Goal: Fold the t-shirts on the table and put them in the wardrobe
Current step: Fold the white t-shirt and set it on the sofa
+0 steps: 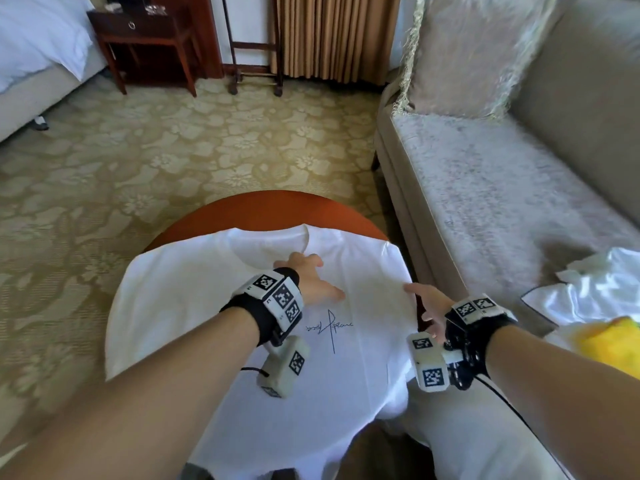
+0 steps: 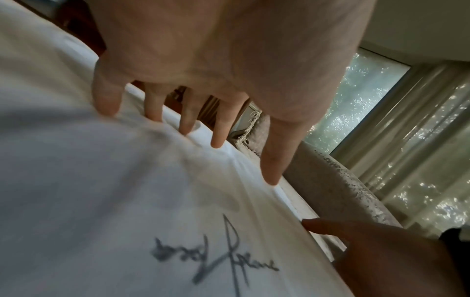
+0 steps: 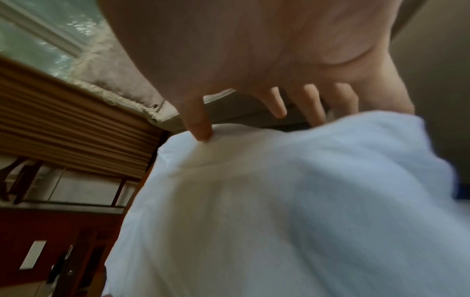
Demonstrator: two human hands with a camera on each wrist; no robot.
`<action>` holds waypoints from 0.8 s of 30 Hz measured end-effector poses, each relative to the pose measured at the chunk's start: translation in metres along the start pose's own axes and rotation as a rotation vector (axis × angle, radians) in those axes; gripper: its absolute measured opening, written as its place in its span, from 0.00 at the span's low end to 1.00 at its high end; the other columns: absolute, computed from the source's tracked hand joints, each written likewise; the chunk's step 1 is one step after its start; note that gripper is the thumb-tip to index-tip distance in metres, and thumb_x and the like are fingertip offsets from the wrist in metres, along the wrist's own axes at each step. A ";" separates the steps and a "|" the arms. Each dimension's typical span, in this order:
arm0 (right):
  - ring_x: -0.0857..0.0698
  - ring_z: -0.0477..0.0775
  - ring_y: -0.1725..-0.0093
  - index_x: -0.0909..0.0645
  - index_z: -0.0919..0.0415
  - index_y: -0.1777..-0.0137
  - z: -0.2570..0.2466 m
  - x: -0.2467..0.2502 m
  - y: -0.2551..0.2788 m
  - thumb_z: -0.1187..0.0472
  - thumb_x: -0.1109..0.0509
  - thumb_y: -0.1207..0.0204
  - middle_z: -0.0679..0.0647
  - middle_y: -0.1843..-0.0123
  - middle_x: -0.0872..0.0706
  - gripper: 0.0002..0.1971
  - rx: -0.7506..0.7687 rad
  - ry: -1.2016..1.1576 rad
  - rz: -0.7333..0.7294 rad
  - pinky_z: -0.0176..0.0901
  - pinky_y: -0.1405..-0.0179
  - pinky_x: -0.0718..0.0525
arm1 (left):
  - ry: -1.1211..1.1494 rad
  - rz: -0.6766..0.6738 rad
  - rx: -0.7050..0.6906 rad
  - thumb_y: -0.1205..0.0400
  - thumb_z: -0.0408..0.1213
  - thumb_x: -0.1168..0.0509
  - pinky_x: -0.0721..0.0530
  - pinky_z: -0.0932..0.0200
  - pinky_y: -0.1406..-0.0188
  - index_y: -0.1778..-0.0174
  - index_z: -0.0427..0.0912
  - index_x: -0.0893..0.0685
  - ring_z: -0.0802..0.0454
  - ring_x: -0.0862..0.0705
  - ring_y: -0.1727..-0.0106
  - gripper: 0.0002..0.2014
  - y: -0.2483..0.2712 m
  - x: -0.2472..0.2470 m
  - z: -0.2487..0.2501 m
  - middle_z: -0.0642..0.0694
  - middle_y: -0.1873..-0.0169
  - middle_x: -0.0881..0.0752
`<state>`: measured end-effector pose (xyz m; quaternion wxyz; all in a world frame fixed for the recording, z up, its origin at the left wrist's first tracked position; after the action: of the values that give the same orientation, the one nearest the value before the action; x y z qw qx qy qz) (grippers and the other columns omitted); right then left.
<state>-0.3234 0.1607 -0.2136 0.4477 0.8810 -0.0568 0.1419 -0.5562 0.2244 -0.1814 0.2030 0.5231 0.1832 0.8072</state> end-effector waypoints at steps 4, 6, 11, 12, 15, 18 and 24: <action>0.20 0.60 0.61 0.21 0.67 0.47 0.032 0.001 -0.021 0.33 0.33 0.29 0.60 0.61 0.18 0.33 -0.104 -0.212 -0.028 0.49 0.47 0.22 | -0.089 -0.094 0.054 0.35 0.72 0.31 0.49 0.34 0.18 0.14 0.60 0.54 0.35 0.70 0.17 0.57 0.003 -0.027 0.008 0.48 0.15 0.66; 0.25 0.57 0.70 0.22 0.65 0.59 0.034 0.007 -0.019 0.39 0.31 0.26 0.57 0.70 0.22 0.24 -0.095 -0.250 0.008 0.45 0.63 0.27 | -0.122 -0.107 0.073 0.39 0.74 0.30 0.54 0.28 0.19 0.15 0.62 0.59 0.34 0.74 0.19 0.62 0.000 -0.034 0.005 0.47 0.17 0.73; 0.20 0.62 0.68 0.18 0.66 0.59 0.029 0.018 -0.019 0.53 0.28 0.29 0.60 0.73 0.16 0.14 -0.022 -0.324 -0.018 0.53 0.50 0.24 | -0.192 -0.056 0.066 0.42 0.73 0.26 0.60 0.22 0.24 0.16 0.65 0.63 0.33 0.75 0.19 0.66 -0.005 -0.042 0.005 0.46 0.18 0.76; 0.19 0.64 0.66 0.18 0.67 0.56 0.029 0.019 -0.019 0.55 0.28 0.29 0.61 0.72 0.15 0.13 -0.007 -0.317 -0.024 0.55 0.48 0.22 | -0.189 -0.042 0.064 0.43 0.74 0.26 0.60 0.22 0.24 0.16 0.65 0.63 0.34 0.74 0.19 0.66 -0.006 -0.042 0.004 0.46 0.18 0.75; 0.18 0.62 0.70 0.19 0.67 0.54 0.034 0.025 -0.021 0.60 0.32 0.24 0.61 0.74 0.14 0.08 0.009 -0.333 -0.004 0.52 0.59 0.20 | -0.161 -0.011 0.060 0.45 0.74 0.26 0.60 0.23 0.24 0.16 0.66 0.61 0.35 0.74 0.18 0.67 -0.008 -0.043 0.002 0.48 0.18 0.75; 0.17 0.62 0.70 0.20 0.67 0.47 0.038 0.031 -0.023 0.60 0.30 0.25 0.62 0.72 0.13 0.11 0.010 -0.377 0.015 0.51 0.62 0.21 | -0.147 0.003 0.060 0.45 0.73 0.25 0.61 0.24 0.24 0.17 0.66 0.60 0.37 0.74 0.18 0.67 -0.008 -0.043 0.001 0.49 0.18 0.74; 0.16 0.62 0.71 0.18 0.67 0.46 0.037 0.034 -0.021 0.59 0.29 0.27 0.63 0.67 0.14 0.14 0.039 -0.424 0.038 0.49 0.65 0.18 | -0.131 0.022 0.066 0.46 0.73 0.24 0.61 0.24 0.24 0.17 0.67 0.58 0.37 0.74 0.18 0.66 -0.010 -0.043 0.000 0.51 0.18 0.74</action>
<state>-0.2790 0.1442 -0.2399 0.4059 0.8984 -0.1636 -0.0373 -0.5384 0.2106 -0.2196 0.1881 0.5832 0.1902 0.7670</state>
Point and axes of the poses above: each hand's wrist, its own y-axis away from the middle knuckle, its own x-axis out of the back of the hand, z = x × y, the point moved 9 cm from there along -y, towards the middle knuckle
